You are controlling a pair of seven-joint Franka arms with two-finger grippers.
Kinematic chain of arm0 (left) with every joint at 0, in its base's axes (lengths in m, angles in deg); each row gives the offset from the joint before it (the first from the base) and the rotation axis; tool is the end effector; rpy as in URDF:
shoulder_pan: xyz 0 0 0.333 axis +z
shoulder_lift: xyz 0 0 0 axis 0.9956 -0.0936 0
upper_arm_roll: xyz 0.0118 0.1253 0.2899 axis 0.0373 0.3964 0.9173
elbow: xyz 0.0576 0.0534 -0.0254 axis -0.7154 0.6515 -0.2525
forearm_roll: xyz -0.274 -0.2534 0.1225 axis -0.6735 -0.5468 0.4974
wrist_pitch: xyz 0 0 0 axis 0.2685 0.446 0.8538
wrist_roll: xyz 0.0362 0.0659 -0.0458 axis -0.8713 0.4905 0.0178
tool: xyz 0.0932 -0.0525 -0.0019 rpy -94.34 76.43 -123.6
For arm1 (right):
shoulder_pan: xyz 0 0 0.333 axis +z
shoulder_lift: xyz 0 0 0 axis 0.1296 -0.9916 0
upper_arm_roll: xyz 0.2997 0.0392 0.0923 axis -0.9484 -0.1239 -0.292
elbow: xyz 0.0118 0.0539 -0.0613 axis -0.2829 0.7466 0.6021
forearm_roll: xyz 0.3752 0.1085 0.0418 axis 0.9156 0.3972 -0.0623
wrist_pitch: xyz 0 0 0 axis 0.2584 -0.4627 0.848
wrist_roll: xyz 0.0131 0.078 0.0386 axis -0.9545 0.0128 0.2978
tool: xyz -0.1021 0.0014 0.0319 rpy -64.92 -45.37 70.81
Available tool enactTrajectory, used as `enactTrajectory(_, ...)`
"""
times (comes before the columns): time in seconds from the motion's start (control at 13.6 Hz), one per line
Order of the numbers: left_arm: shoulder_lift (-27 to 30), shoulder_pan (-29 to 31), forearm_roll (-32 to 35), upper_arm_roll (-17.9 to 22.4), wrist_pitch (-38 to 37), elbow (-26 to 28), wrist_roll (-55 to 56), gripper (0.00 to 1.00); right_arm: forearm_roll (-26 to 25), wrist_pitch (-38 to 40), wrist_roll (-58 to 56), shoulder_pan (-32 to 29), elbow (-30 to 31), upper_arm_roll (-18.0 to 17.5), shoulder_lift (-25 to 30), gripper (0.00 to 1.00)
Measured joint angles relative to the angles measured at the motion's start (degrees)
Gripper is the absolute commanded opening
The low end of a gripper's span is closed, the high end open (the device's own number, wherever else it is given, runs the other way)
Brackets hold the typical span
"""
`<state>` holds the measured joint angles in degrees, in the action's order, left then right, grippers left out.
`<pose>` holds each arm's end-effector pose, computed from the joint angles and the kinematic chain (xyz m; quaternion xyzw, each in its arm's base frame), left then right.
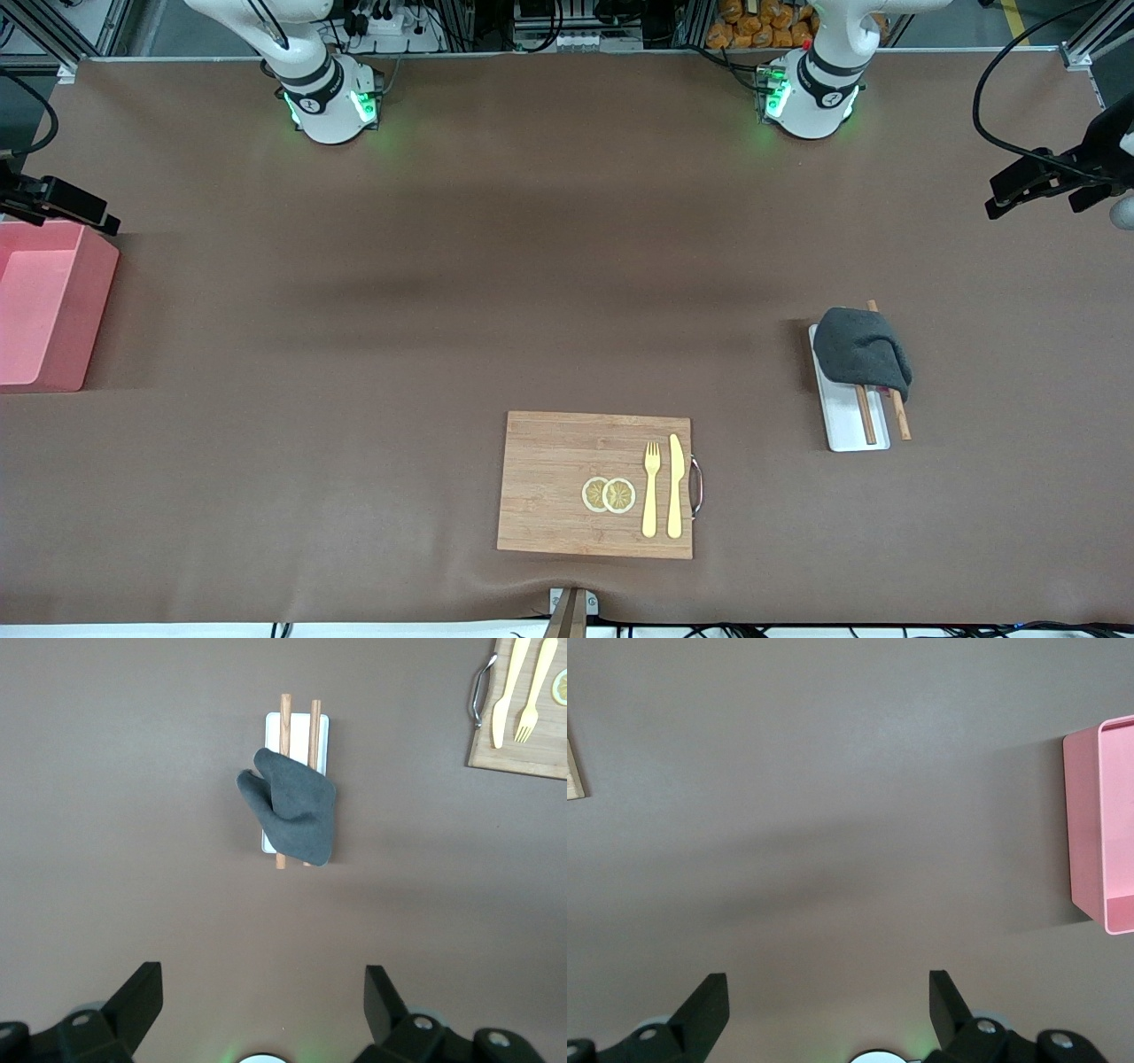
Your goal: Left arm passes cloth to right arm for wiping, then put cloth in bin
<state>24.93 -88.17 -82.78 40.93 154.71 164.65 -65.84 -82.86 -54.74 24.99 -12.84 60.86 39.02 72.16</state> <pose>0.5354 -0.0172 0.6534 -0.9991 -0.0385 0.0149 0.0051 0.5429 -0.0474 0.6312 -0.9954 0.0815 0.0475 0.0167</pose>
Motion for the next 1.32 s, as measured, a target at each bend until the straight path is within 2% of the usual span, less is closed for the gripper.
enactTrajectory(1.1, -0.13, 0.02, 0.72, 0.17, -0.94, 0.33, 0.03, 1.00, 0.00, 0.10, -0.02, -0.46, 0.40, 0.05, -0.01, 1.00)
enactTrajectory(1.32, -0.84, 0.02, 0.73, 0.11, 4.77, 4.64, 0.06, 1.00, 0.00, 0.06, -0.02, -0.48, 0.87, 0.05, -0.03, 1.00)
